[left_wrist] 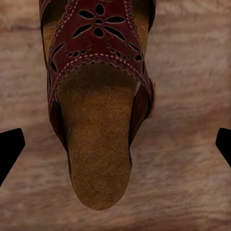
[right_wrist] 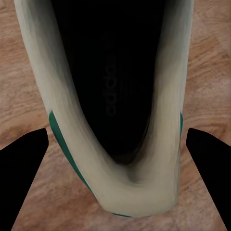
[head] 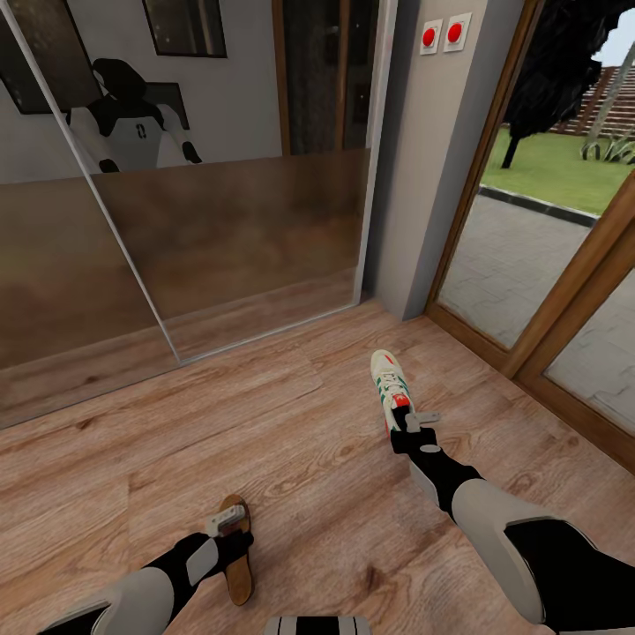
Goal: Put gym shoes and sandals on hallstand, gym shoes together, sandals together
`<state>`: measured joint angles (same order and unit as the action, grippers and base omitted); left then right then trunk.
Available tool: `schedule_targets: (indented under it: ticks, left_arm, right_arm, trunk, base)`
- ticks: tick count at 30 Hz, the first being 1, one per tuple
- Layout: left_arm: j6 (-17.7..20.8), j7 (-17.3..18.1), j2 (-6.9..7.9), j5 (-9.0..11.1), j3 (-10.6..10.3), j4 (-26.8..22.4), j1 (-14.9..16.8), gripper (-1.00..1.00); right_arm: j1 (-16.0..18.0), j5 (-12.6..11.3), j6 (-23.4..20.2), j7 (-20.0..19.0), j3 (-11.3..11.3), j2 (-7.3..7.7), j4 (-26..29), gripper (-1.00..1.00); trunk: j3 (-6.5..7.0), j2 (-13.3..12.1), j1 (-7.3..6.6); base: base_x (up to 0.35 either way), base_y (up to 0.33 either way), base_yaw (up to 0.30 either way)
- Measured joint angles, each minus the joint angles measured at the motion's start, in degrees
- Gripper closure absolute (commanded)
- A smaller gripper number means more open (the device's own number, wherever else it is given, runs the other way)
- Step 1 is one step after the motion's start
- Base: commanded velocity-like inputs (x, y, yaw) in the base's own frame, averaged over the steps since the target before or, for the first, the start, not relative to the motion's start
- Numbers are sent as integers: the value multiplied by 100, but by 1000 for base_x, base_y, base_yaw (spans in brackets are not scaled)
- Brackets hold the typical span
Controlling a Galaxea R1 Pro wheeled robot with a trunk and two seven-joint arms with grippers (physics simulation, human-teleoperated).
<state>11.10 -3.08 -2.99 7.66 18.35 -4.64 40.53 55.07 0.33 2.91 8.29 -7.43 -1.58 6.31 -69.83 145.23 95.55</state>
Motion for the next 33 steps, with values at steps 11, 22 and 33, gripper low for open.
schedule_targets:
  ticks: [11, 22, 33]
  left_arm:
    - [-3, -6, 2, 411, 0, 12, 0, -100]
    - [-11, -7, 3, 491, 2, 136, 2, -100]
    - [-12, -7, 3, 501, 3, 209, 0, -100]
  right_arm:
    - [0, -1, -3, 0, 0, 0, 0, 100]
    - [0, -1, -3, 0, 0, 0, 0, 100]
    - [0, -1, -3, 0, 0, 0, 0, 100]
  trunk:
    - [0, 0, 0]
    - [0, 0, 0]
    - [0, 0, 0]
  base:
    - [0, 0, 0]
    - [0, 0, 0]
    - [0, 0, 0]
